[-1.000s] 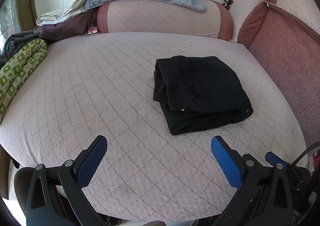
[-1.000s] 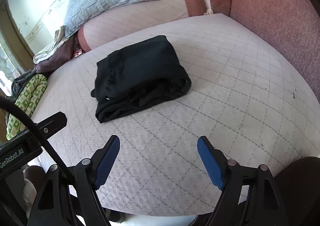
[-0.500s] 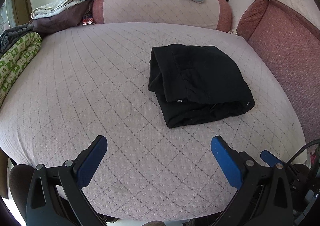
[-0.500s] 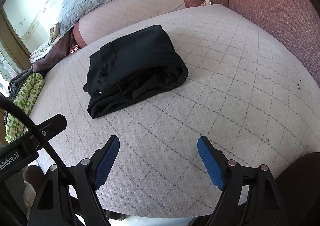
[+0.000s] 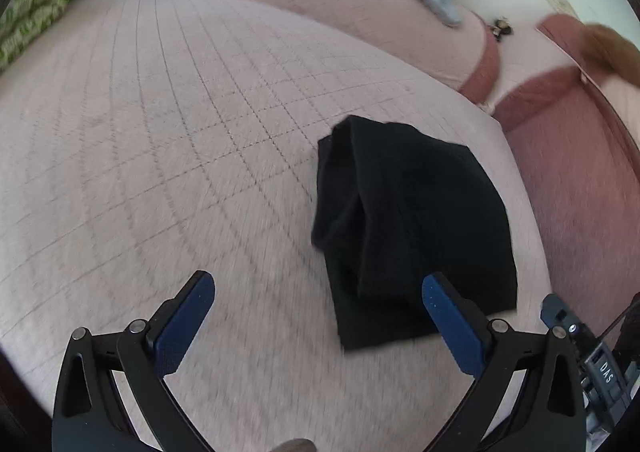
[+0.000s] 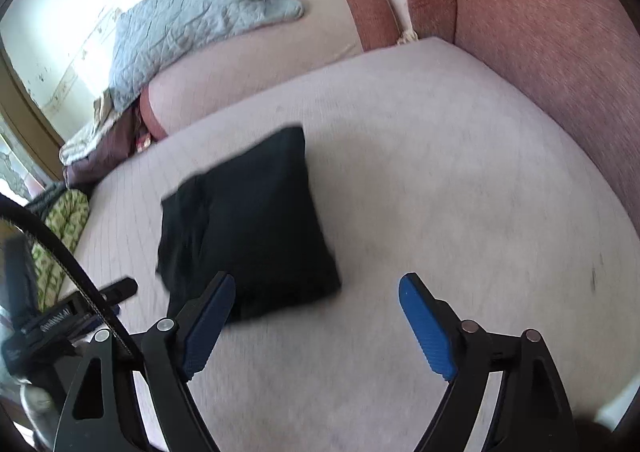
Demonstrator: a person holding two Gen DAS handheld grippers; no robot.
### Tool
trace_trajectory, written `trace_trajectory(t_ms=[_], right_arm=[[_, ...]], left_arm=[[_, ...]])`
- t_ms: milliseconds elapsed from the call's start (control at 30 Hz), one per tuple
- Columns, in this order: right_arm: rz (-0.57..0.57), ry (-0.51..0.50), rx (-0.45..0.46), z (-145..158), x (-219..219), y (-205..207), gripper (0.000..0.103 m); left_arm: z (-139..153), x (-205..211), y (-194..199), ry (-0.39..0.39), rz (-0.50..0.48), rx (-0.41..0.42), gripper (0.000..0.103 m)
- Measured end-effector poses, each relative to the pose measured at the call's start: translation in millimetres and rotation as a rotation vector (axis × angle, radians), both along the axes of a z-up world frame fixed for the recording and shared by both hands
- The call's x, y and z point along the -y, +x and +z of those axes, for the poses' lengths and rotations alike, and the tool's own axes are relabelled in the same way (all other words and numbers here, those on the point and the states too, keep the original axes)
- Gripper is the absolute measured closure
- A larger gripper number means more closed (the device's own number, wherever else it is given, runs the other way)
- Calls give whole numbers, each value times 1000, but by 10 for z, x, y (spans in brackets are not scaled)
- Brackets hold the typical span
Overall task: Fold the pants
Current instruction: 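Grasp the folded pants edge with the left gripper while the right gripper grasps beside it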
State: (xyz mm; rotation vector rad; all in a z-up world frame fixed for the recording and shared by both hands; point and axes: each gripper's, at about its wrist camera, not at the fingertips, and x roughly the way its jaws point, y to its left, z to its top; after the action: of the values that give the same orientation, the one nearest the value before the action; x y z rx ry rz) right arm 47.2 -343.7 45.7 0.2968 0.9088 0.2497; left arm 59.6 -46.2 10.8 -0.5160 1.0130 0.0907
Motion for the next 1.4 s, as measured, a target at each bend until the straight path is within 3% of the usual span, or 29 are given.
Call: trace_trajectory(t_ms=[167,233,400,467,600,633,667,700,767,867,1000,1100,1133,1200,1233,1267,1400], right_arm=[[51,86,-68,-226,73,660,14],[65,145,-117,-378,74,889,14],[123,285,-208,-734,13,1334,14],[141,355,-213,-838,-13,1490,12],[175,507,-241,-942,-59,1754,12],[198,528,-251,-952,-98,1785,23],[233,556,-273,-982,-165,1801,52],[263,586,-306,-1035,-244,1795,66],[255,551,-290,-1026,-298,1749,74],[256,582,-261,-896,-300,1763,80],[247,604,-179,-667,-319,1801,80],[204,567,-146,-636,-279,1908,79],[172,551,-153,-671,-226,1951,75],[91,476,-203,-797,-112,2021,57],[66,453,-217,-830,-82,2045,43],[31,428,-223,-852,-27,2039,38],[-43,429,-154,-641,217,1937,37]], left_arm=[[-358,-67,401,-257,-12,-59,0],[-374,-40,459,-258,11,-48,0],[-392,177,672,-245,-79,-50,0],[-405,248,731,-217,-76,-34,0],[-389,233,835,-237,-74,-21,1],[-370,258,884,-233,-98,-19,6],[-343,297,901,-210,-119,-21,22],[-325,325,913,-182,-138,-26,35],[-298,316,931,-181,-171,-25,52],[-270,216,1036,-246,-181,-19,57],[-190,256,1350,-186,-198,-15,61],[-181,265,1656,-143,-206,-19,61],[-203,249,1739,-135,-203,-26,61],[-280,208,1913,-137,-198,-56,55],[-307,182,1946,-150,-190,-71,55],[-307,161,1945,-166,-181,-81,55],[-17,86,1659,-140,-177,-23,55]])
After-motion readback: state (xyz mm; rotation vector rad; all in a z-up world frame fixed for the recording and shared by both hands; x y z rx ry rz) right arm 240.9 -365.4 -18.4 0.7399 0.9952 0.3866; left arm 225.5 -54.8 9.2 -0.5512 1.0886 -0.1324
